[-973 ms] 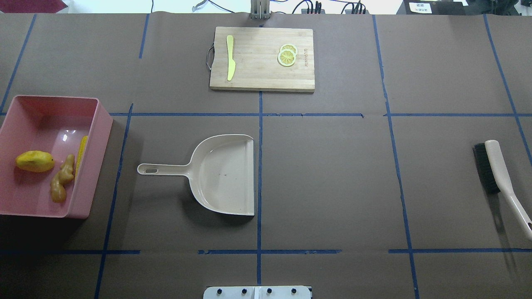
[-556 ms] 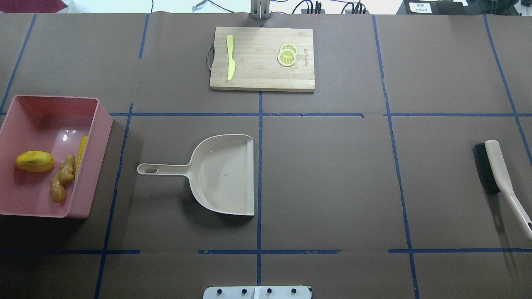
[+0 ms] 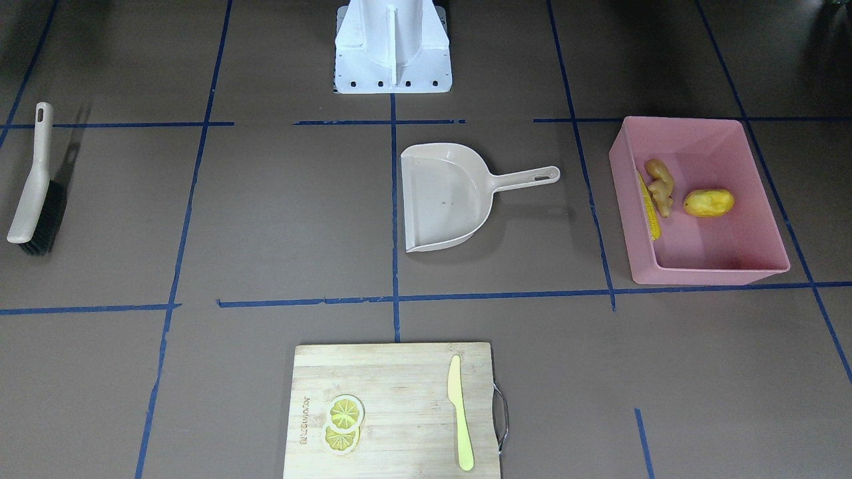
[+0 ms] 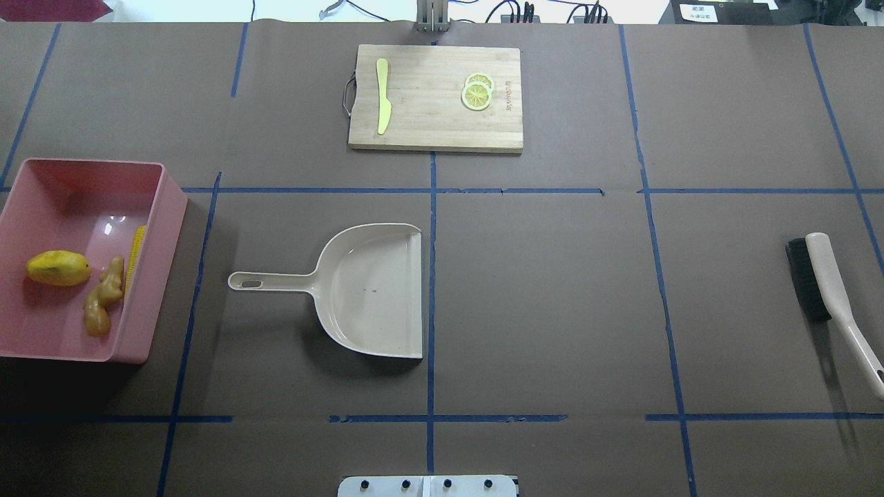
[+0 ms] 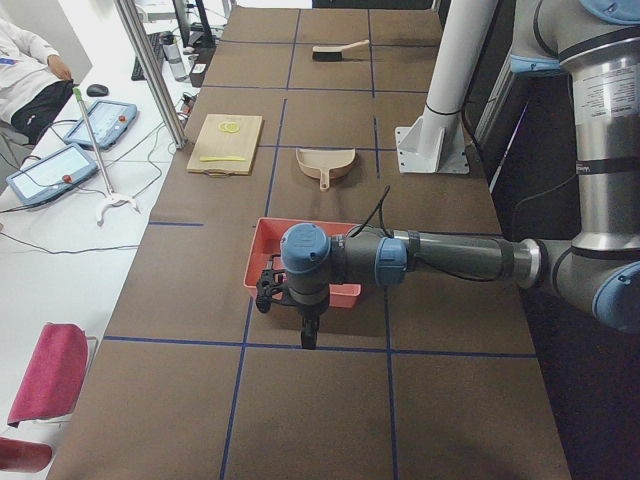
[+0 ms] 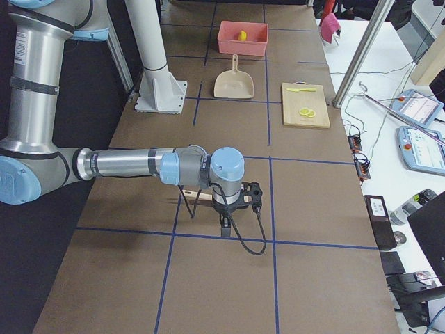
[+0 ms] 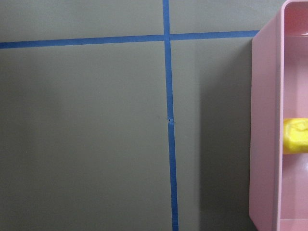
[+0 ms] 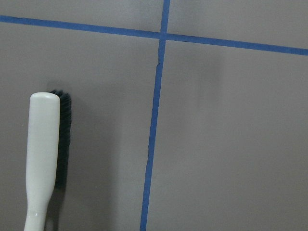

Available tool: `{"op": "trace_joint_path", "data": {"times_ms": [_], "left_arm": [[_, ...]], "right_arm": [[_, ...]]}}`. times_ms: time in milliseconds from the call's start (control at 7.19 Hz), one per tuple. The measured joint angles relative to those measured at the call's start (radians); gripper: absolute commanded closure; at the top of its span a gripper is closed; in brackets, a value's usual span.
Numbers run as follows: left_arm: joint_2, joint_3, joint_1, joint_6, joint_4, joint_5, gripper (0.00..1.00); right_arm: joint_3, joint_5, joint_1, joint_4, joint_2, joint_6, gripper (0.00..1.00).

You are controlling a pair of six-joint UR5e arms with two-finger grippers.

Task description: Sweep and dump trash into bin

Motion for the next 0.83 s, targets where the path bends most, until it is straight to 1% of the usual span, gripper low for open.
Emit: {"op": "trace_joint_path", "data": {"times_ms": [834], "left_arm": [[-0.001, -0.001, 0.0, 0.0, -0.001, 0.001, 0.0]], "right_arm": [[0.0, 0.001, -0.008, 0.0, 0.001, 0.01, 0.0]]}}
